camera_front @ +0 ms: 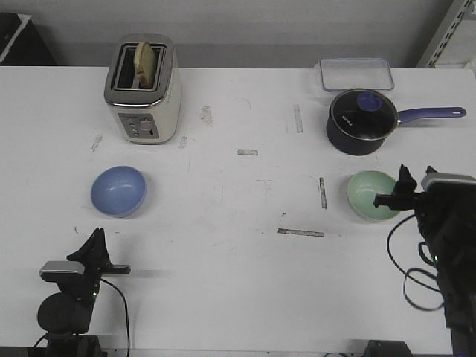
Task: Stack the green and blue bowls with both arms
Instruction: 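Reach the right gripper to the pale green bowl and grasp its rim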
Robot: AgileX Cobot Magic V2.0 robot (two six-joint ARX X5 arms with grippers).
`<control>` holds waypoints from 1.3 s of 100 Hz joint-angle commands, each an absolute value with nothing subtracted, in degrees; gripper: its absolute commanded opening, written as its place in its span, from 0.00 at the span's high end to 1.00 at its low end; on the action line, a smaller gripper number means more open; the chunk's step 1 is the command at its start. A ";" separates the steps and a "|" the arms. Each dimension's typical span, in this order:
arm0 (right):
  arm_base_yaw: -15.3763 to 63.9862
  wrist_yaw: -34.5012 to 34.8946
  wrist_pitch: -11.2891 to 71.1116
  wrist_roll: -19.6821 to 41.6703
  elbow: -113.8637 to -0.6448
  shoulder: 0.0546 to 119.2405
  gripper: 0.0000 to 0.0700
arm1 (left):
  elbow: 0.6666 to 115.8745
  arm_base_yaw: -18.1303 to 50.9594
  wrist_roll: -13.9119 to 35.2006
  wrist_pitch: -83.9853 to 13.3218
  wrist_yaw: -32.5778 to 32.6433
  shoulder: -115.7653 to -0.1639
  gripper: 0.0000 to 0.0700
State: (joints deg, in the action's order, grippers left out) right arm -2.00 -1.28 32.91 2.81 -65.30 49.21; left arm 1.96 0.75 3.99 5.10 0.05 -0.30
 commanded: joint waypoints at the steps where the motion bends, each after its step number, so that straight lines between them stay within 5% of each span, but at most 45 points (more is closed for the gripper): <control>1: -2.76 -1.10 34.85 0.30 -66.70 53.84 0.35 | 0.78 0.64 3.97 5.65 -0.03 -0.19 1.00; 37: -14.81 10.57 38.81 -5.13 -66.87 73.56 0.30 | 0.78 0.64 3.97 5.65 -0.03 -0.19 1.00; 83: -17.65 10.92 39.11 -10.39 -66.85 88.90 0.32 | 0.78 0.64 3.97 5.63 -0.05 -0.19 1.00; 96: -17.65 10.92 38.87 -10.41 -66.81 90.80 0.52 | 0.78 0.64 3.97 5.61 -0.05 -0.19 1.00; 110: -17.69 10.48 38.00 -10.39 -66.83 91.00 1.00 | 0.78 0.64 3.97 5.65 -0.05 -0.19 1.00; 130: -17.69 10.50 37.74 -9.82 -67.53 90.76 1.00 | 0.78 0.64 3.97 5.65 -0.05 -0.19 1.00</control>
State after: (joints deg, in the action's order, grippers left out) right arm -17.54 10.52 37.85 -10.02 -66.13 89.93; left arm 1.96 0.75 3.99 5.10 0.05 -0.30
